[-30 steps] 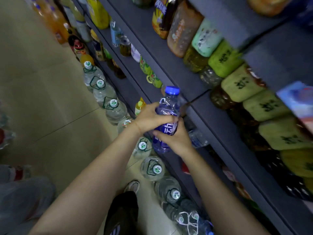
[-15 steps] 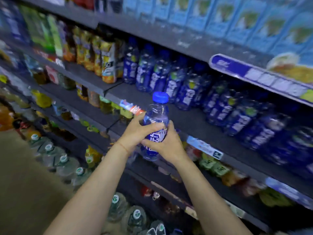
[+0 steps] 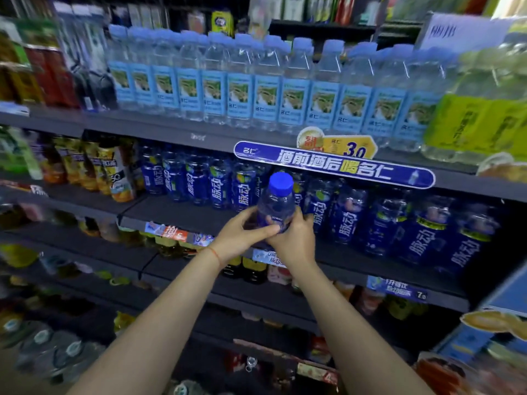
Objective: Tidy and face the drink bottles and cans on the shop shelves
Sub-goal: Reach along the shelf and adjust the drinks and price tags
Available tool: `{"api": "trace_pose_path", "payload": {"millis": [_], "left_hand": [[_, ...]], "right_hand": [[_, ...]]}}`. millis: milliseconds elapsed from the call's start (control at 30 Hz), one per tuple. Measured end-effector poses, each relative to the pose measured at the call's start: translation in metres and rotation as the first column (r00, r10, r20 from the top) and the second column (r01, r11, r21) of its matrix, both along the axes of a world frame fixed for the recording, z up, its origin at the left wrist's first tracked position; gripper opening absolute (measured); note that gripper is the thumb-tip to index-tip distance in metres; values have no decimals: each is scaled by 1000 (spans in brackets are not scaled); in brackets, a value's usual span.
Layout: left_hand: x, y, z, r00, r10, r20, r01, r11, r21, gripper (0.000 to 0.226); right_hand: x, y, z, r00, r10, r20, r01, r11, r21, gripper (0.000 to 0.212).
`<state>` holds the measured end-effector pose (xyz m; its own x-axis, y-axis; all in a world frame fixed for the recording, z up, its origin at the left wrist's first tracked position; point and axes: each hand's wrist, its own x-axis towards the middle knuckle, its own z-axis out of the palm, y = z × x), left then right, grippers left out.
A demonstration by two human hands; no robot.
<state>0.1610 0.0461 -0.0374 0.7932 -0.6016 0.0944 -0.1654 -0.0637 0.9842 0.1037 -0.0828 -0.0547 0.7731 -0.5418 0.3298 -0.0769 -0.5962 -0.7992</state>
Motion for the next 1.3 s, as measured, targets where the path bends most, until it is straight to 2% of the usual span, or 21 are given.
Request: {"api": "trace_pose_path", "payload": {"millis": [100, 200, 300, 367, 467, 600, 667, 767, 833, 933, 1100, 1233, 1300], "left_hand": [[15, -3, -8, 1000, 17, 13, -17, 999, 34, 51], [34, -4, -13, 999, 46, 2, -46, 998, 40, 36], [56, -6, -19, 998, 53, 24, -55, 993, 100, 34], [71, -9, -23, 998, 56, -4, -55, 990, 128, 36], [97, -20, -29, 998, 54, -26, -50, 988, 146, 33], [124, -39, -40, 986, 156, -54, -147, 979, 138, 48], [131, -44, -44, 979, 187, -86, -173, 973, 152, 41], [139, -51, -51, 989, 119, -84, -103, 979, 175, 28], [143, -52, -56, 994, 75, -80, -61, 984, 166, 33], [148, -50, -58, 992, 59, -110, -44, 990, 137, 40], [137, -44, -55, 995, 20, -97, -6, 990, 144, 48], [101, -20, -48, 987, 159, 1, -159, 987, 34, 31], [75, -2, -47, 970, 239, -35, -240, 970, -28, 25]], "right_hand": [[16, -3, -1, 999, 14, -36, -13, 1000, 26, 54], [35, -2, -1, 988, 41, -148, -28, 996, 87, 56], [59, -3, -8, 963, 36, -267, -15, 997, 78, 68], [75, -5, -12, 955, 29, -295, -2, 996, 93, 63], [95, -9, -11, 961, 20, -275, 18, 991, 136, 52], [114, -13, -19, 980, -40, -194, 63, 992, 113, 46], [121, -15, -27, 983, -87, -164, 99, 993, 65, 35], [128, -16, -38, 983, -88, -163, 99, 993, 63, 20], [132, -16, -44, 979, -79, -186, 89, 995, 49, 22], [133, -13, -50, 970, -81, -228, 93, 995, 43, 39], [116, 3, -47, 968, -37, -248, 75, 987, 145, 46], [63, 26, -39, 996, -57, -75, 71, 977, 203, 28], [21, 36, -40, 999, -35, -33, 43, 963, 264, 19]]}}
